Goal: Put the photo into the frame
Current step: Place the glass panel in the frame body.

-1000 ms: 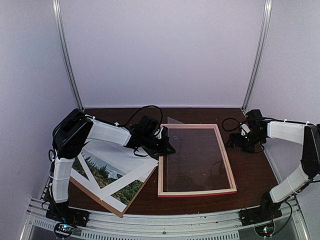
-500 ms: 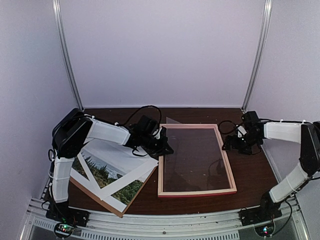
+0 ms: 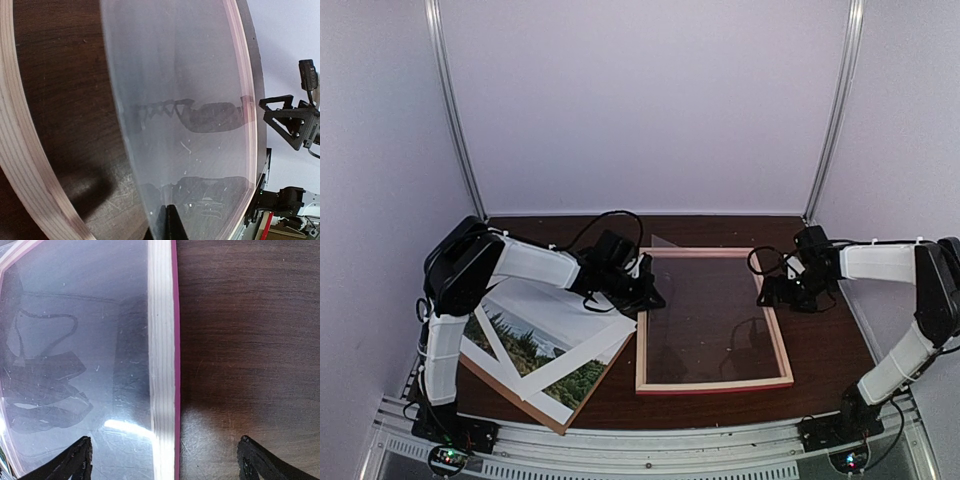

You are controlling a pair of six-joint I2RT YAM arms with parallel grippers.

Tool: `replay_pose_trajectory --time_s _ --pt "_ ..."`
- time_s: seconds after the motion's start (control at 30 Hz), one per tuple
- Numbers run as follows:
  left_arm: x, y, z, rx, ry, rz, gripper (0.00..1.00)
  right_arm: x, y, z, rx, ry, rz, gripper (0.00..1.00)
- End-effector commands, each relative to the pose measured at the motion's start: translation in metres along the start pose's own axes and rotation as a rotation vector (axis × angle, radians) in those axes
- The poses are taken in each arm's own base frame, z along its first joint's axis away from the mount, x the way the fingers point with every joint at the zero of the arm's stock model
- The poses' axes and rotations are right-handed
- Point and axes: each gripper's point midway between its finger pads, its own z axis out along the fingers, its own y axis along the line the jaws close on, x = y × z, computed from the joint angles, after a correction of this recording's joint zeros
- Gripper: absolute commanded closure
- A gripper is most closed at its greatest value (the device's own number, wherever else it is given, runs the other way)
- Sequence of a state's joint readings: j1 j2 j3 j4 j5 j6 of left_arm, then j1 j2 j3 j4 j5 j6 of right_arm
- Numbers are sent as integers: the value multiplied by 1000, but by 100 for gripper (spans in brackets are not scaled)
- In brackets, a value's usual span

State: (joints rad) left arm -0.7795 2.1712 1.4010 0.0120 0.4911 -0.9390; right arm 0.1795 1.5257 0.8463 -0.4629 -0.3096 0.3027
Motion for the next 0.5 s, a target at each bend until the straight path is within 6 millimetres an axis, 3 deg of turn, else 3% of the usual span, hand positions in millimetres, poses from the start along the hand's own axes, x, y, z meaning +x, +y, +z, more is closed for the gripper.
replay_pose_trajectory --time_s 0.0,0.47 --pt "-19 -18 -12 26 -45 54 100 -6 0 1 20 -20 -6 1" --pt "-17 -16 -8 16 -20 58 100 -7 0 1 22 -19 2 2"
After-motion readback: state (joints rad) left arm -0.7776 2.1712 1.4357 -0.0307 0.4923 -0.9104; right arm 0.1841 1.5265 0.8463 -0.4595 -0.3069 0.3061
